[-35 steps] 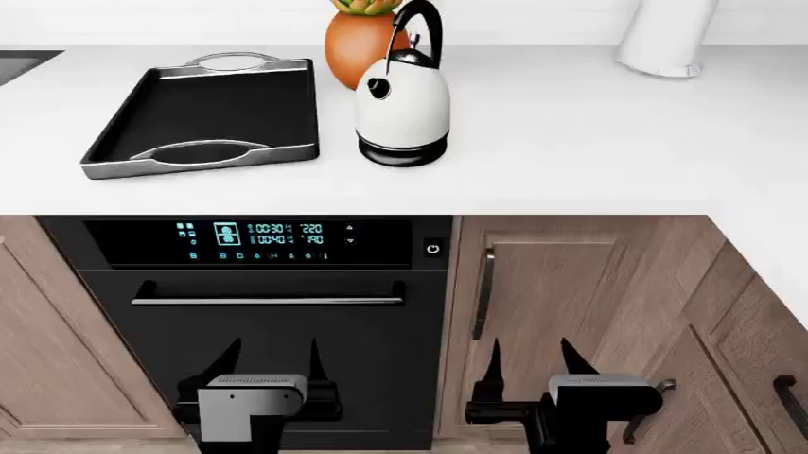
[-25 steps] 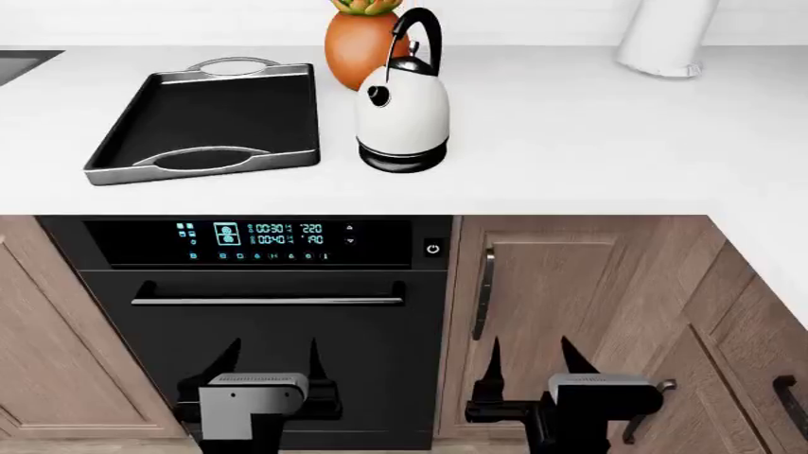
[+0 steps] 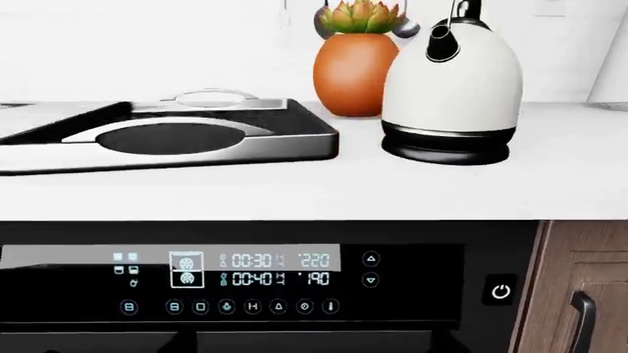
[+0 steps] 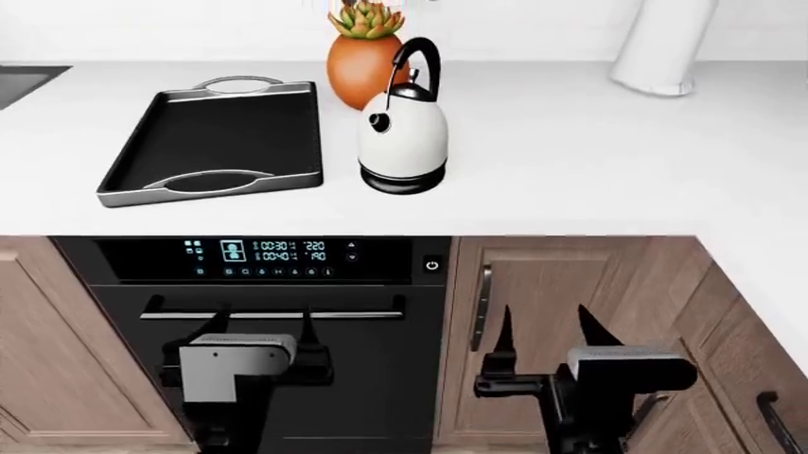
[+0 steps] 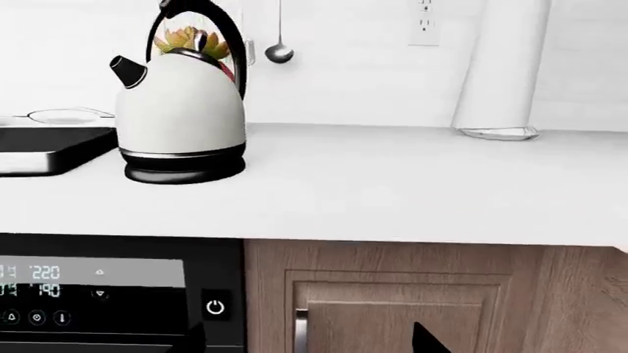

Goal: Pick the kettle from the counter and place it on the tray. Then pick the mug from the cabinet and place it on the tray. Then close the cabinet doors.

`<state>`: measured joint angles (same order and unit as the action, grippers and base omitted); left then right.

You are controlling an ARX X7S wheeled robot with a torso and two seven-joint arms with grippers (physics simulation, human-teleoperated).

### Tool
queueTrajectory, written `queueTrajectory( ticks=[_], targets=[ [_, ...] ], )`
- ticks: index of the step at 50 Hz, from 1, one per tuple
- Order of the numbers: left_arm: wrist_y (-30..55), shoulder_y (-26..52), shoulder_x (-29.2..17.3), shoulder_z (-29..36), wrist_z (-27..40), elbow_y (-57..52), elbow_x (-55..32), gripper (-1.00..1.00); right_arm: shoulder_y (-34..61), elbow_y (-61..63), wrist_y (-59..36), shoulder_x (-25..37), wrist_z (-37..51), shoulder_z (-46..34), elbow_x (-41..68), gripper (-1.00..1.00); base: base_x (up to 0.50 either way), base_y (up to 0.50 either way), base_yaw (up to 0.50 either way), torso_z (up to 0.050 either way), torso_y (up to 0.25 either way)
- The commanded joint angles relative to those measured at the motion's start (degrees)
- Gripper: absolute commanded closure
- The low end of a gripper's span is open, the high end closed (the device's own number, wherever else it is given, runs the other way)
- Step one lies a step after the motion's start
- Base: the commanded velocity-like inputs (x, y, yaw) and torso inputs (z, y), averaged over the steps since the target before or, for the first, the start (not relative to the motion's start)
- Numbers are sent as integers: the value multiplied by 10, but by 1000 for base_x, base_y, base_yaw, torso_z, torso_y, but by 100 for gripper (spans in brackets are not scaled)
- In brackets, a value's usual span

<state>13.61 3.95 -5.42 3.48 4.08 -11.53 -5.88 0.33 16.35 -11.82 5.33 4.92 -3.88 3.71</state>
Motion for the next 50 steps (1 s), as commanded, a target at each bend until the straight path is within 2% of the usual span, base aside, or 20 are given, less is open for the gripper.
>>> queueTrajectory(
  ticks=[1, 7, 11, 15, 19, 20, 21, 29, 32, 33, 35, 45, 50],
  targets=[
    [280, 135, -43, -6, 8, -202, -47, -100, 65, 220, -223, 40, 9, 13, 23, -100, 0, 0, 0, 50, 0],
    [478, 339, -62, -1, 14, -247, -70, -100, 167, 305, -382, 55, 11, 40, 52, -100, 0, 0, 0, 50, 0],
    [560, 514, -61, 5, 13, -187, -74, -100, 205, 338, -436, 61, 15, 44, 59, -100, 0, 0, 0, 50, 0],
    [581, 715, -60, 55, 6, -58, -57, -100, 215, 345, -446, 63, 21, 45, 58, -100, 0, 0, 0, 50, 0],
    [557, 861, -38, 74, 0, 98, -44, -100, 215, 348, -447, 65, 24, 42, 57, -100, 0, 0, 0, 50, 0],
    [557, 861, -38, 74, 0, 98, -44, -100, 215, 350, -449, 66, 25, 41, 57, -100, 0, 0, 0, 50, 0],
    [531, 927, -26, 82, -1, 184, -35, -100, 217, 352, -451, 68, 26, 38, 55, -100, 0, 0, 0, 50, 0],
    [371, 1163, 32, 96, 6, 579, -7, -100, 213, 373, -462, 76, 31, 35, 55, -100, 0, 0, 0, 50, 0],
    [283, 1250, 51, 109, 7, 752, 1, -100, 213, 374, -461, 77, 31, 38, 57, -100, 0, 33, 0, 50, 0],
    [251, 1282, 54, 120, 16, 811, -20, -100, 214, 374, -462, 77, 32, 39, 56, -100, 0, 188, 0, 50, 0],
    [231, 1310, 54, 167, 29, 853, -68, -100, 213, 378, -463, 76, 33, 42, 58, -100, 0, 199, 0, 50, 0],
    [232, 1310, 54, 184, 32, 857, -95, -100, 201, 389, -456, 81, 40, 40, 55, -100, 30, 472, 0, 50, 0],
    [227, 1297, 47, 159, 38, 864, -88, -100, 211, 386, -466, 78, 42, 45, 61, -100, 39, 500, 0, 50, 0]
  ],
)
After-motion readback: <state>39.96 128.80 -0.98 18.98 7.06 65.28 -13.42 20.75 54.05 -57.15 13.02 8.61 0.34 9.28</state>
